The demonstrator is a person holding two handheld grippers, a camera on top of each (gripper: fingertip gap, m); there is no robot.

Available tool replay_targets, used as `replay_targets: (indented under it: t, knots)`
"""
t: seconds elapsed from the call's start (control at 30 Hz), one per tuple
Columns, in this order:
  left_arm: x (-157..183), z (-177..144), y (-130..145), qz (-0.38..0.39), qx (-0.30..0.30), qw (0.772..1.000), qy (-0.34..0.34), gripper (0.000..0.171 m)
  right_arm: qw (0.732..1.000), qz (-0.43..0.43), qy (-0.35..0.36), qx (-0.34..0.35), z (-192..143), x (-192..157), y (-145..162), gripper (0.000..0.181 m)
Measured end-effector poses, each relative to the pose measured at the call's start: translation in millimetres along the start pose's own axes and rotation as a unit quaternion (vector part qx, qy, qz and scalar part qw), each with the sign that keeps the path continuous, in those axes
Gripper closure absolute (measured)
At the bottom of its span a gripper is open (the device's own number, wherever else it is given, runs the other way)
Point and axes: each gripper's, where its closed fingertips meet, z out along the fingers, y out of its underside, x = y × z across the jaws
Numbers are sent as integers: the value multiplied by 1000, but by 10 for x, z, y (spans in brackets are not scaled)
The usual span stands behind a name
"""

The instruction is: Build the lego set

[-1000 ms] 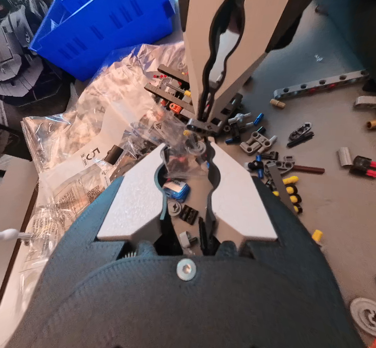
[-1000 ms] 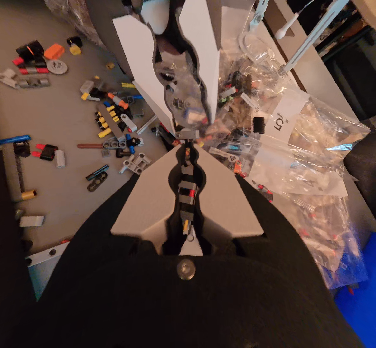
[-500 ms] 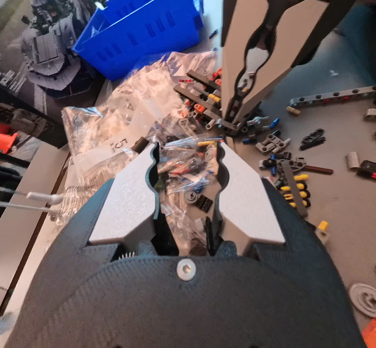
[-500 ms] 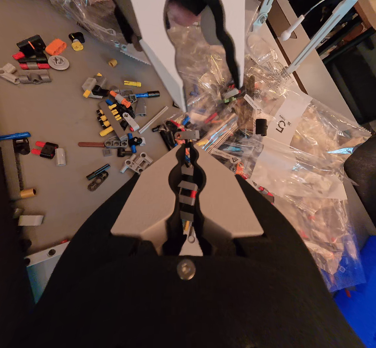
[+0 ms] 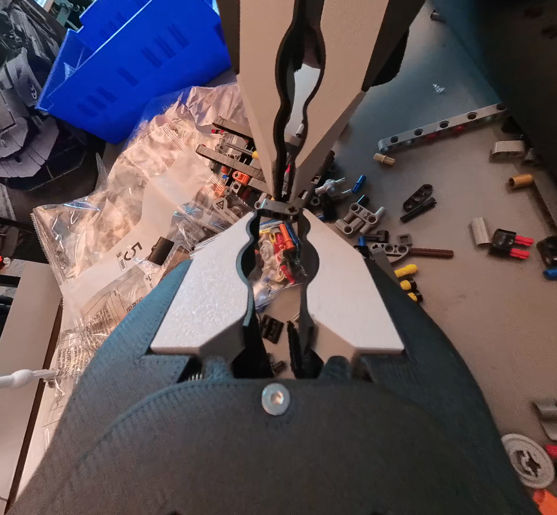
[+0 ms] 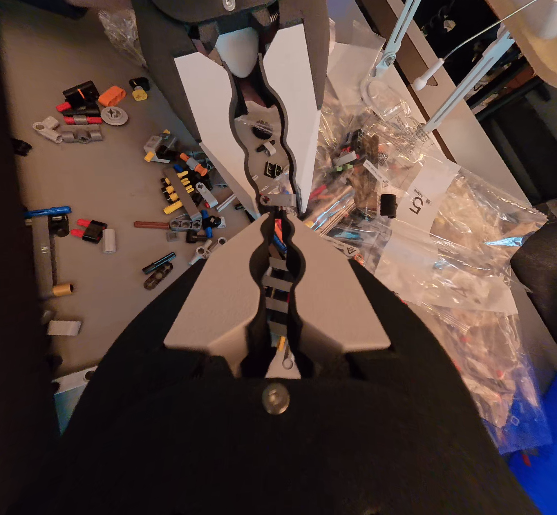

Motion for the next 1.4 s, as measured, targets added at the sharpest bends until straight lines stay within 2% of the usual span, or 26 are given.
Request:
replay_targets:
  t: [0.23,0.73,0.77,0.8,0.83,0.9,0.93,1.0,1.2,1.4]
  knots:
    - [-23,-21,-25,6,0,1000,-9,149,1000,-5,12,12,-4,16,-48,179]
    - [-35,-5,-7,25,-9,999,-20,151,997,-58,50,-22,14,44,-10,181]
    - [-43,-17,-11,25,-9,999,-21,155,996,-63,58,-29,2,74,14,181]
    - [-74,-46,9,28,-14,999,-28,169,993,-75,75,-57,-14,135,114,181]
    - [-126,-105,-19,14,0,999,-34,170,990,-85,82,-71,-25,162,183,181]
    - [-191,-269,-206,-47,73,996,-18,170,997,-64,49,-5,-46,34,-54,181]
    - [-202,-301,-227,-61,82,995,-11,170,996,-72,54,4,-52,32,-127,181]
    - [-210,-276,-169,-49,69,996,-21,169,996,-67,54,4,-37,48,-118,181]
    - [-106,-210,-160,-79,83,993,19,171,995,-38,76,58,-164,168,-203,181]
    - [-12,-167,-153,-71,73,994,40,171,994,-56,68,60,-132,111,-209,167]
